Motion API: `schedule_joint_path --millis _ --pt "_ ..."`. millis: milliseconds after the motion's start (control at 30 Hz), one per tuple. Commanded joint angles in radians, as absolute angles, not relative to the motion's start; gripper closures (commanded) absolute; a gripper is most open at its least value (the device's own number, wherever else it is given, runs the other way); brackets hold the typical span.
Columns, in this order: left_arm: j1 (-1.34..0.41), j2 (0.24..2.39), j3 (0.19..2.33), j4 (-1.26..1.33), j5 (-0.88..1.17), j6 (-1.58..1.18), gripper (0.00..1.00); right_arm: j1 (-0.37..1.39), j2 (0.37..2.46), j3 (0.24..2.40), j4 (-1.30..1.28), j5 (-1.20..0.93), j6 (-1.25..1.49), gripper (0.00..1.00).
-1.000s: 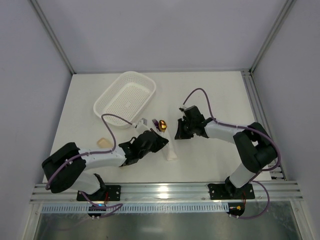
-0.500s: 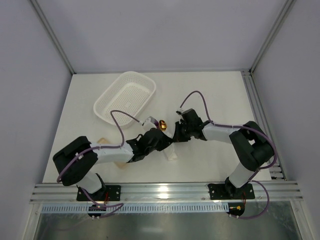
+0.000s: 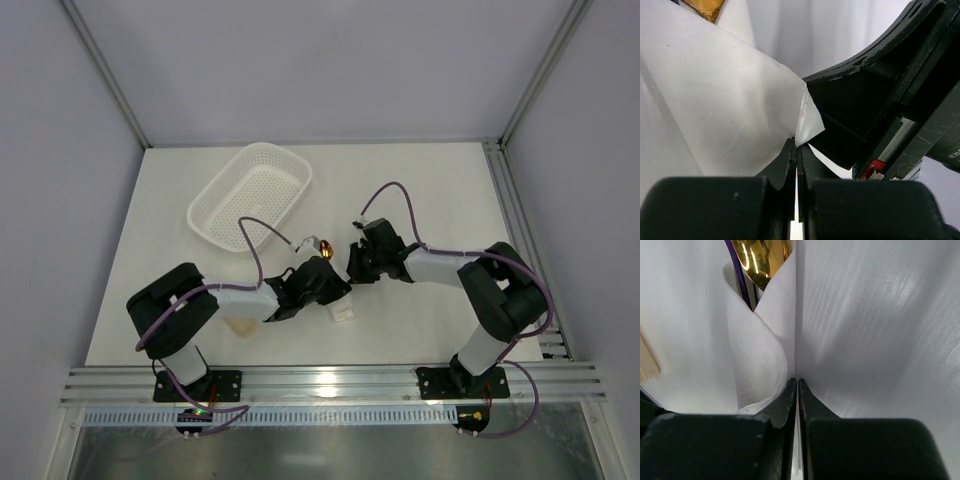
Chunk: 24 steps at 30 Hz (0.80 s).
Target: Place the utensils on the paper napkin and roll it up
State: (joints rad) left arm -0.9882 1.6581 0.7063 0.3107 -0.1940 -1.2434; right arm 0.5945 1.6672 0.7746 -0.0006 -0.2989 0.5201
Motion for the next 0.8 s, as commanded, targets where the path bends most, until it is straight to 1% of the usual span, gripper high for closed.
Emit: schedule_joint_path --millis 0,67,200,233,267,300,433,567,767 --pt "-0.991 1.663 0.749 0.380 -0.184 -1.216 1.00 0.611 1.646 0.770 -0.024 -0.253 0.537 0.94" --pt "-0.992 1.664 0.747 0.377 -0.186 -1.216 1.00 0.595 1.629 0.773 -0.075 -0.189 0.541 0.88" --pt "-0.991 1.664 0.747 0.373 -0.187 -1.210 1.00 0.540 1.560 0.741 -0.113 -0.156 0.552 0.75" --pt "-0.991 1.664 0.746 0.373 -0.189 -1.209 1.00 0.534 1.524 0.727 -0.129 -0.150 0.554 0.68" --pt "-0.991 1.666 0.747 0.371 -0.189 -1.209 1.00 0.529 1.500 0.718 -0.136 -0.147 0.551 0.64" --pt "-0.991 1.666 0.747 0.373 -0.187 -1.210 1.00 0.528 1.479 0.698 -0.143 -0.146 0.551 0.58" --pt "-0.991 1.669 0.749 0.373 -0.186 -1.209 1.00 0.528 1.365 0.611 -0.121 -0.179 0.563 0.56" --pt "-0.991 1.674 0.749 0.374 -0.183 -1.212 1.00 0.535 1.238 0.500 -0.011 -0.297 0.574 0.55" --pt "-0.991 1.692 0.759 0.388 -0.167 -1.216 1.00 0.577 1.206 0.453 0.072 -0.354 0.577 0.48"
